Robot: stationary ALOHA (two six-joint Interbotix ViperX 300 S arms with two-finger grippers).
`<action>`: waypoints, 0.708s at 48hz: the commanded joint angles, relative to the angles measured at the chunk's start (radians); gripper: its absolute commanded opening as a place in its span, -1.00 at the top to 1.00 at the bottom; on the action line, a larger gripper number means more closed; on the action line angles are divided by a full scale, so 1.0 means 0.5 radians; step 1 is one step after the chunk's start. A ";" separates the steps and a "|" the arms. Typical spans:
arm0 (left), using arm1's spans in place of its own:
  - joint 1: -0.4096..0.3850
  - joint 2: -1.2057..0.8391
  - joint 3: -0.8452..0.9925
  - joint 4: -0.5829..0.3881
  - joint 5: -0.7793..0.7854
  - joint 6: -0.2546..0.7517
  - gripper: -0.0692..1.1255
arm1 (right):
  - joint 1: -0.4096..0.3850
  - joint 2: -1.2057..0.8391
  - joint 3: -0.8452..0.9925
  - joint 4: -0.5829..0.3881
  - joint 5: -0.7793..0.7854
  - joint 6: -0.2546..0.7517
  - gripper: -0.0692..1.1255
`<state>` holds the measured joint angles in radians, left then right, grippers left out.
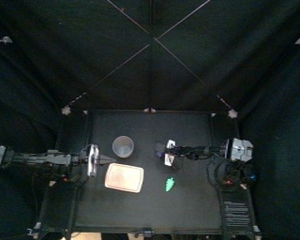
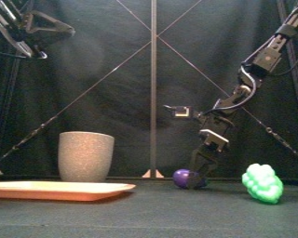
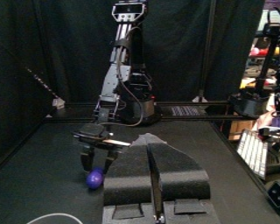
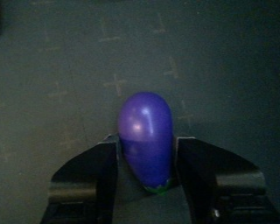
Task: Pick the eggplant then place it on the pink plate
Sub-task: Place eggplant on the pink plate
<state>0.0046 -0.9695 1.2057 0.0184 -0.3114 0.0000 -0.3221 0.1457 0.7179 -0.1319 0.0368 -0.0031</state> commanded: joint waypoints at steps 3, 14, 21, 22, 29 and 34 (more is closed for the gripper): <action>0.003 0.006 -0.028 0.003 -0.009 0.000 0.93 | 0.000 -0.064 -0.061 0.012 0.009 0.012 -0.07; 0.003 0.006 -0.028 0.006 -0.009 0.003 0.93 | 0.199 -0.160 -0.212 0.071 0.015 0.012 -0.04; 0.003 0.006 -0.028 0.006 -0.009 0.000 0.93 | 0.414 -0.147 -0.411 0.067 0.012 0.009 -0.04; 0.003 0.006 -0.028 0.006 -0.009 0.003 0.93 | 0.439 -0.138 -0.445 0.064 0.009 0.006 -0.04; 0.003 0.006 -0.028 0.006 -0.009 0.000 0.93 | 0.592 0.012 -0.660 0.049 0.000 0.006 -0.04; 0.003 0.006 -0.028 0.006 -0.006 0.003 0.93 | 0.632 0.132 -0.788 0.058 -0.009 0.009 -0.05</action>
<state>0.0046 -0.9695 1.2042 0.0199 -0.3114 0.0000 -0.0123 0.2025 0.3866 -0.1058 0.0430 -0.0015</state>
